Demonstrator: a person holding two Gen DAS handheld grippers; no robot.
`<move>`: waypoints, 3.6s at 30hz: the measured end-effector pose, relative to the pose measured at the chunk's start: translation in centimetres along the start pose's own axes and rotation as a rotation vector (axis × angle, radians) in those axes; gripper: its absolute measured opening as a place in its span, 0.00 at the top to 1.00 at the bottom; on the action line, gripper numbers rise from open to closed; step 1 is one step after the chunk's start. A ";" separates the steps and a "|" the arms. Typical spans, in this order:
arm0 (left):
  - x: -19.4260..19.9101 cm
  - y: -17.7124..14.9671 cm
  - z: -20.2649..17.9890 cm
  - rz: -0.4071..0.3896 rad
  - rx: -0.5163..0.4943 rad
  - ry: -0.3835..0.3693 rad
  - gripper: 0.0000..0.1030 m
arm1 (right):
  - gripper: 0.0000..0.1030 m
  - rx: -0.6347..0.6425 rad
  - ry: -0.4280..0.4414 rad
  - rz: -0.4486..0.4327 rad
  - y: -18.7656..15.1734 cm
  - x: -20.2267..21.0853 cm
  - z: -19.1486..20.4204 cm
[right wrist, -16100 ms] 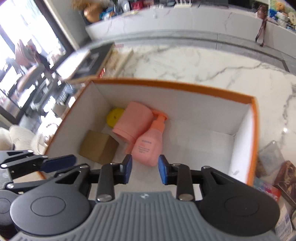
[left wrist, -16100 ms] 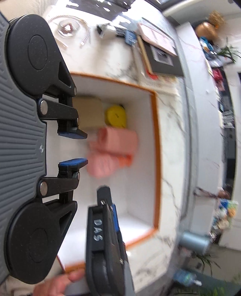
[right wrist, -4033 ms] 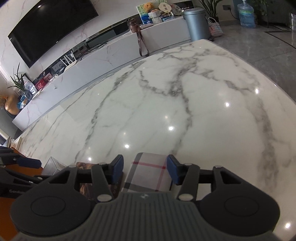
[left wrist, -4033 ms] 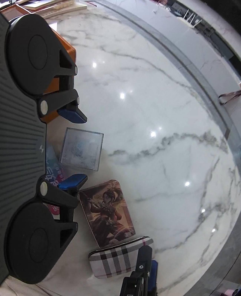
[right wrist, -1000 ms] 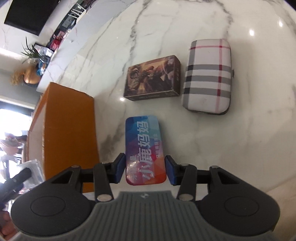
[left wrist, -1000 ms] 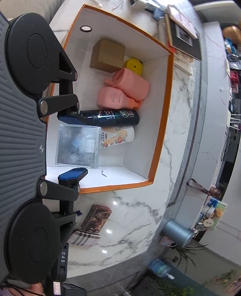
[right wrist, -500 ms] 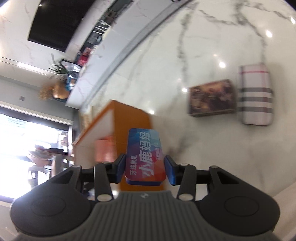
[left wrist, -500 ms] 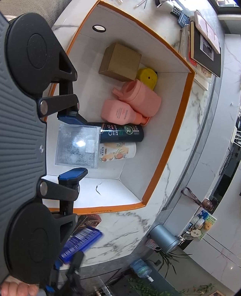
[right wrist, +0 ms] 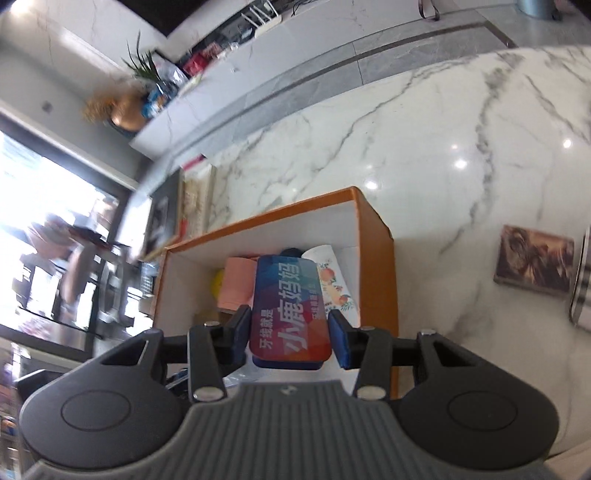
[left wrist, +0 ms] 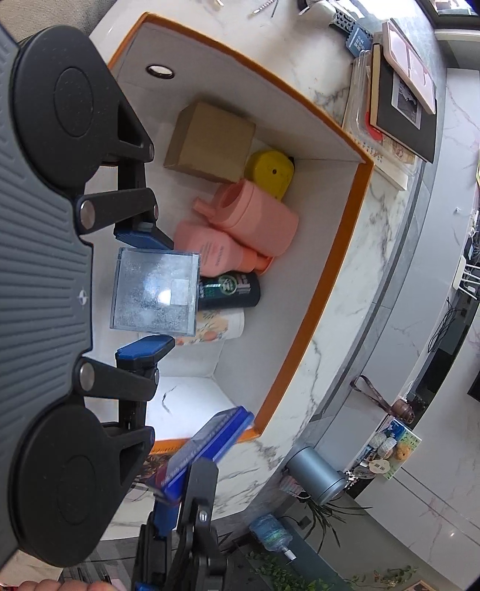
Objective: Organize rigid objects
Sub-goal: 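Carry the tin over the box with the right gripper while the left holds the cube above it, then lower the clear cube box into the box and open the left gripper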
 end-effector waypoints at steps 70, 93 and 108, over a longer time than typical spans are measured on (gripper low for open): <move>-10.5 -1.2 -6.6 0.482 -0.082 0.018 0.49 | 0.77 0.113 -0.319 -0.221 -1.5 0.5 -5.5; -10.9 0.3 -6.3 0.411 0.010 -0.057 0.35 | 0.76 0.070 -0.273 -0.130 -1.5 -1.3 -9.0; -9.3 0.4 -6.8 0.367 -0.137 -0.109 0.72 | 0.76 0.057 -0.280 -0.118 -2.1 -0.8 -10.0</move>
Point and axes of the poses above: each gripper's, at about its wrist camera, not at the fingertips, and x roughly against the way its jaws point, z to its left, y to its top, the point moved 1 cm from there along -x, roughly the way its jaws point, and after that the axes turned 3 degrees about -x, right-handed, at the moved point
